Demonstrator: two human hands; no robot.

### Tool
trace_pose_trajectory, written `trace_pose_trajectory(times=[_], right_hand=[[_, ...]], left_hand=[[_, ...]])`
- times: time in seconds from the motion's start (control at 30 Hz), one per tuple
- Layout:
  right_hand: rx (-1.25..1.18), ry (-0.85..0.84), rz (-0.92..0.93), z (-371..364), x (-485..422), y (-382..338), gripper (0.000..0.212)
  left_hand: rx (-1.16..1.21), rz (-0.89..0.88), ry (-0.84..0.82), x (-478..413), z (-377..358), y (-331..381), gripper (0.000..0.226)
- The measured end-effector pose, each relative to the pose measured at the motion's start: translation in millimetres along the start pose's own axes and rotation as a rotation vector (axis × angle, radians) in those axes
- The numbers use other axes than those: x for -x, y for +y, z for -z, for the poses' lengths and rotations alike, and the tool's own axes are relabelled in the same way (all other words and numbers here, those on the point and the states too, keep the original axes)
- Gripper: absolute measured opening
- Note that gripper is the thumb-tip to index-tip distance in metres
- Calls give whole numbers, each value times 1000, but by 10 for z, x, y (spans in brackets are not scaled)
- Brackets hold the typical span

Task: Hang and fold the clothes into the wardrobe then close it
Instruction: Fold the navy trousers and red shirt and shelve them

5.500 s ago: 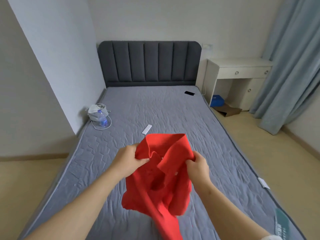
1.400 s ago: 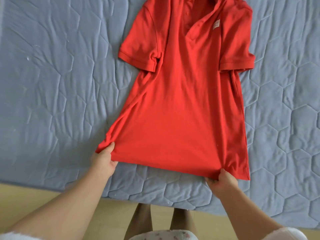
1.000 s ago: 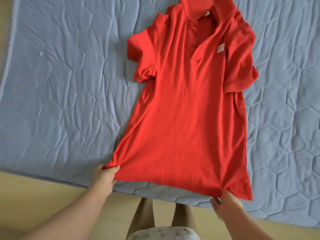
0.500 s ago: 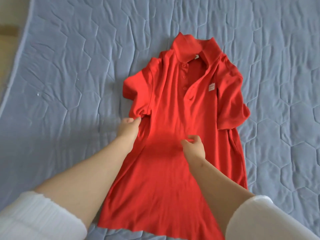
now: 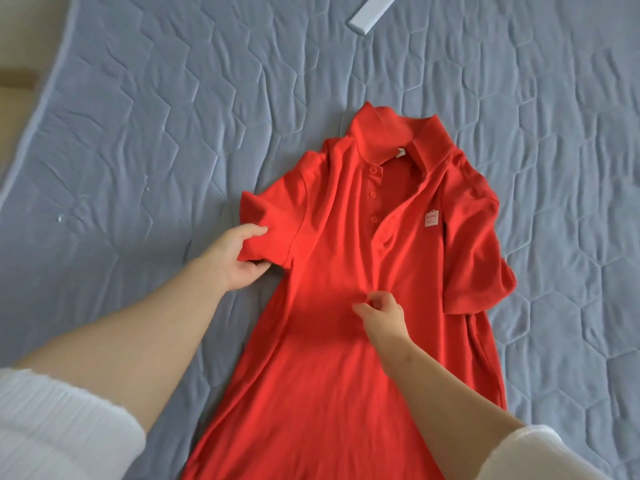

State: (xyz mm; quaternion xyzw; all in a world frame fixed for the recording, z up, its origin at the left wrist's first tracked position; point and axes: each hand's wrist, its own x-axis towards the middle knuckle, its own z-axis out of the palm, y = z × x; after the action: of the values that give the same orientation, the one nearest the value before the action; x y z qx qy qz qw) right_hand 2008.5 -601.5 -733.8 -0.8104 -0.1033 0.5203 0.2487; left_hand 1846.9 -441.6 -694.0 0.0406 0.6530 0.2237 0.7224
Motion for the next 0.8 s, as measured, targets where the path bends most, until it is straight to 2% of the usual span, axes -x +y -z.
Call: trace_pose_trajectory(times=[0.13, 0.2, 0.27, 0.33, 0.4, 0.47, 0.53, 0.6, 0.63, 0.7, 0.77, 0.8], right_hand=[[-3, -14, -22, 65, 28, -22, 29], [4, -16, -30, 106, 33, -22, 26], [12, -15, -37, 139, 38, -23, 25], [22, -20, -45, 167, 45, -24, 27], [32, -33, -50, 191, 53, -24, 29], [43, -40, -52, 209, 61, -29, 30], [57, -41, -55, 215, 62, -32, 30], [66, -42, -57, 210, 55, -34, 29], [65, -44, -58, 205, 48, -31, 26], [65, -47, -56, 206, 29, -21, 18], [75, -46, -48, 217, 18, 0, 16], [85, -42, -38, 227, 19, 7, 17]], left_hand=[[6, -64, -69, 107, 18, 239, 5], [-51, -126, -51, 100, 59, 362, 12], [-78, -275, 56, 72, 107, 505, 19], [-182, -491, 247, 73, 156, 635, 29], [-282, -589, 337, 118, 150, 712, 37], [-277, -488, 272, 140, 90, 736, 35], [-297, -281, 178, 171, 12, 720, 25], [-426, -153, 162, 153, -20, 689, 17], [-485, -128, 187, 140, -30, 665, 23], [-590, -268, 290, 70, -31, 632, 30], [-721, -565, 467, 34, -10, 628, 39], [-901, -713, 570, 49, -7, 632, 41]])
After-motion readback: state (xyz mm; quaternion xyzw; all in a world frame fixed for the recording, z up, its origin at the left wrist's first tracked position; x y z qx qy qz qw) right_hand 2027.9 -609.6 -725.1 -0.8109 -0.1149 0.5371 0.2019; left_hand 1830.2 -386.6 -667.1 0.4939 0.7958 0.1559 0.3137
